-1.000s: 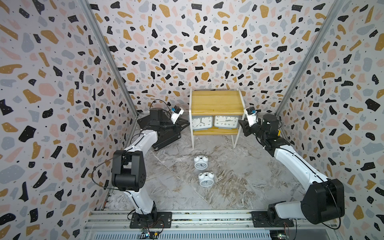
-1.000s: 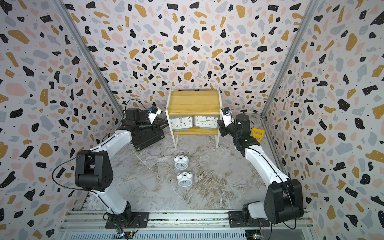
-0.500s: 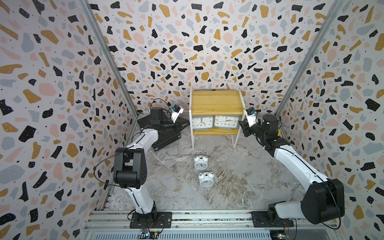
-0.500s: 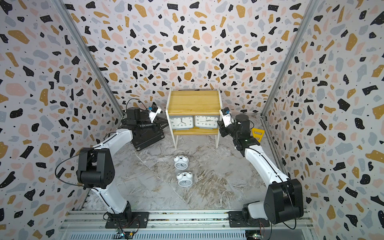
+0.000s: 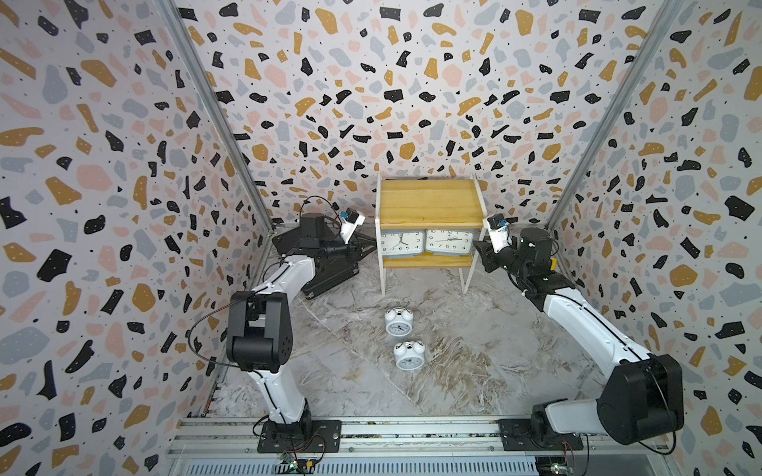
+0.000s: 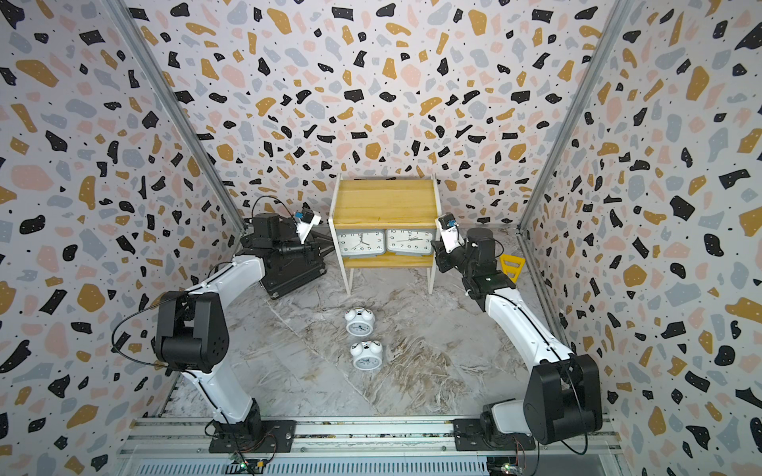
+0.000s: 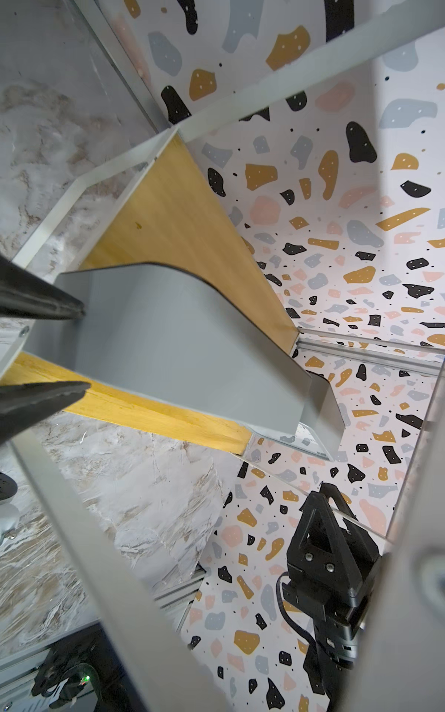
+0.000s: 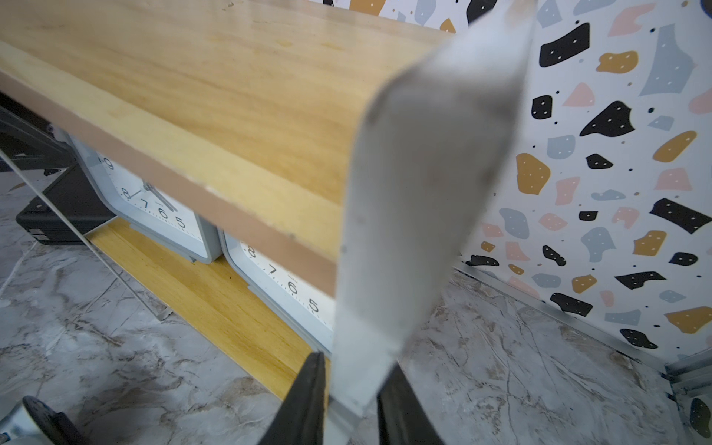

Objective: Place the alarm clocks on the shelf by style
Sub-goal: Place the alarm on the shelf.

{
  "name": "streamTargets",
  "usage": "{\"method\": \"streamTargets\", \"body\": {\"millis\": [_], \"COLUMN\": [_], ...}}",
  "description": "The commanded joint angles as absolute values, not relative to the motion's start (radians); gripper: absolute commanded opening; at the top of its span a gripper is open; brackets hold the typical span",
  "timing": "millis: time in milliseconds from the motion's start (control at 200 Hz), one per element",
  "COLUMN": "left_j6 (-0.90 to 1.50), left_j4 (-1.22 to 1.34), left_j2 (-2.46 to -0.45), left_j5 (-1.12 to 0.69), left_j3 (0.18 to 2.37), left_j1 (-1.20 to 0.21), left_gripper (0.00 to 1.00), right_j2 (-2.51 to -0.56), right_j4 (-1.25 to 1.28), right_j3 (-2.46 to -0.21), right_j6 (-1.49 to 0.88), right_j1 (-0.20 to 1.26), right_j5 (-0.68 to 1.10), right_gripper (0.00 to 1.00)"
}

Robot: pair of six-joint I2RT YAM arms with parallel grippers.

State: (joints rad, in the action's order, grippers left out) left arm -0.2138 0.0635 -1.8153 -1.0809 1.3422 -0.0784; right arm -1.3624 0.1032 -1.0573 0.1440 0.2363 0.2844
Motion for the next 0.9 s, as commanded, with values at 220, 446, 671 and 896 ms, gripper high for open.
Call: {"method": "streamTargets", "body": {"millis": [220, 446, 671, 896], "left_j6": [-0.204, -0.238, -0.222, -0.158], "left_j4": [0.091, 0.069, 0.080, 0.055], "left_j2": [-1.805, -1.722, -1.602, -1.419], "left_j5": [-1.105, -1.014, -0.858, -0.726], "left_j3": [1.382, 1.348, 1.265, 1.156], "left_j1": [-0.088, -0.087, -0.087, -0.087], "left_gripper": [0.39, 0.60, 0.71, 0.74], "right_j2": [-1.327, -1.291, -1.205, -1.071], "right_j4": [0.100, 0.095, 0.057, 0.001], "right_j3": [-1.055, -1.045, -0.996, -0.900], "right_j6": [0.152, 0.156, 0.148, 0.112], "right_j1": [0.233, 0.233, 0.233, 0.233], "right_j5": [0.269, 0.249, 0.201, 0.202], "right_gripper": [0.28, 0.35, 0.52, 0.64]}}
